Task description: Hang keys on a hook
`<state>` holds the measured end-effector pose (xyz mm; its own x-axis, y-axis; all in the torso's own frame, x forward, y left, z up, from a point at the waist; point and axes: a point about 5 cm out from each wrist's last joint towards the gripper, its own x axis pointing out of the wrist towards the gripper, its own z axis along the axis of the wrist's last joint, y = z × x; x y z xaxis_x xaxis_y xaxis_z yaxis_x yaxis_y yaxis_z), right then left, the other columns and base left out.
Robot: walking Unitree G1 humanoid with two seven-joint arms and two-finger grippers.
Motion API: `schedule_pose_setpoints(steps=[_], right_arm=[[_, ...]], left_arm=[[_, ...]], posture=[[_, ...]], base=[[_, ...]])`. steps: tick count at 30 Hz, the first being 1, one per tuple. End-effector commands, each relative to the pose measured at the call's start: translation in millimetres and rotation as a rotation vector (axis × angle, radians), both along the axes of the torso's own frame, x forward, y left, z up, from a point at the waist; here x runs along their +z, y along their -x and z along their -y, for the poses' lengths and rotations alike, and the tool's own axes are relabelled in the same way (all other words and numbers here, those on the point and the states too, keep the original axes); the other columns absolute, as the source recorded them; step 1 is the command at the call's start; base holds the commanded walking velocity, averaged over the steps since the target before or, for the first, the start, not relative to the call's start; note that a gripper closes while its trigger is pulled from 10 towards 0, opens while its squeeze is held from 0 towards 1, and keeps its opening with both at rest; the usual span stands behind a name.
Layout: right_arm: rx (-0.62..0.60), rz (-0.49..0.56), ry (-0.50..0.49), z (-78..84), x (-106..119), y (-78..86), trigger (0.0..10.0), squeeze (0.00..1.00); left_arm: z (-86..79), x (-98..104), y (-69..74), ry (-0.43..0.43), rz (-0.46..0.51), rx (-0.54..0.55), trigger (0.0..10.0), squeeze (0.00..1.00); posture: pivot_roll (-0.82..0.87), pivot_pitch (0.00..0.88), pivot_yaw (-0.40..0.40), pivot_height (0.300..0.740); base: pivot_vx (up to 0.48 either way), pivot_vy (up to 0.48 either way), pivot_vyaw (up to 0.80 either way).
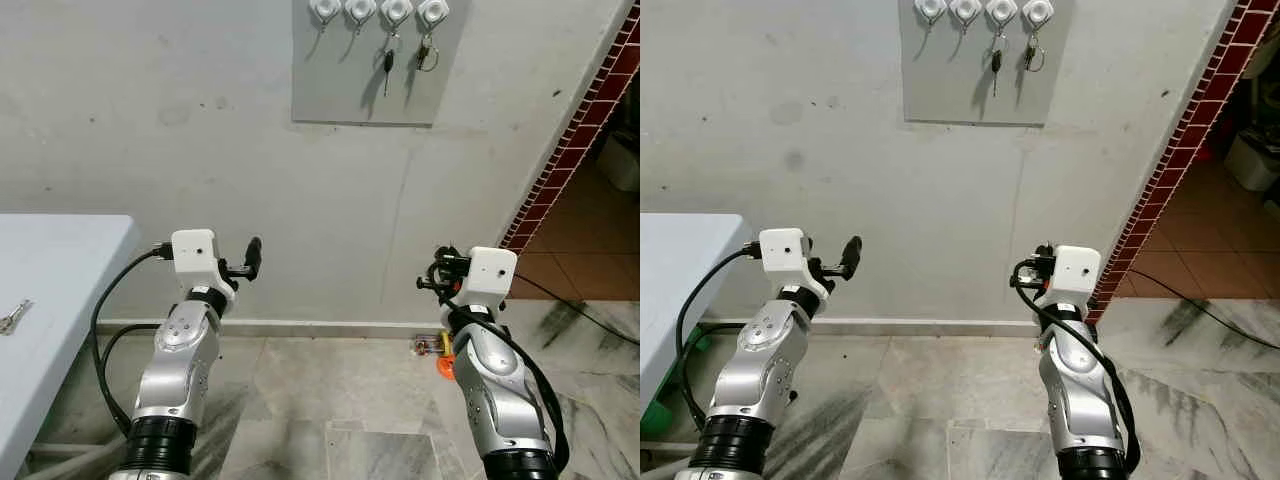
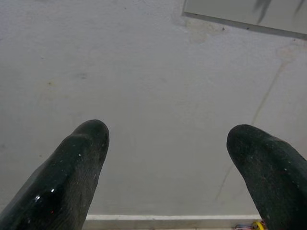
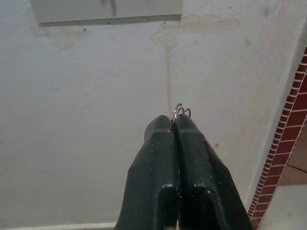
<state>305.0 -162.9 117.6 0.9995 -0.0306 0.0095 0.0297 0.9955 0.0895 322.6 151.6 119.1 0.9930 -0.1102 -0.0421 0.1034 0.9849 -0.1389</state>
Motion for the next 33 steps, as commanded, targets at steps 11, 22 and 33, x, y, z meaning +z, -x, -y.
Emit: schedule_pose_setpoints(steps=[11, 22, 33], right_arm=[[0.048, 0.037, 0.005, -2.2, 6.9, 5.6, 10.0, 0.0], [0.057, 0.038, 0.0, -3.2, 6.7, 7.3, 10.0, 0.0], [0.065, 0.034, -0.006, -4.4, 5.6, 7.6, 10.0, 0.0]], left_arm=[[0.1, 5.8, 0.3, -0.004, 0.029, -0.036, 10.0, 0.0], [1.9, 5.1, 1.2, -0.005, 0.028, -0.047, 10.0, 0.0], [2.3, 5.0, 1.6, -0.005, 0.028, -0.046, 10.0, 0.0]], posture=[[-0.04, 0.037, 0.013, 0.74], [-0.04, 0.035, 0.016, 0.74], [-0.04, 0.033, 0.014, 0.74]], base=[[0.207, 0.0, 0.0], [0.469, 0.0, 0.0], [0.48, 0.0, 0.0]])
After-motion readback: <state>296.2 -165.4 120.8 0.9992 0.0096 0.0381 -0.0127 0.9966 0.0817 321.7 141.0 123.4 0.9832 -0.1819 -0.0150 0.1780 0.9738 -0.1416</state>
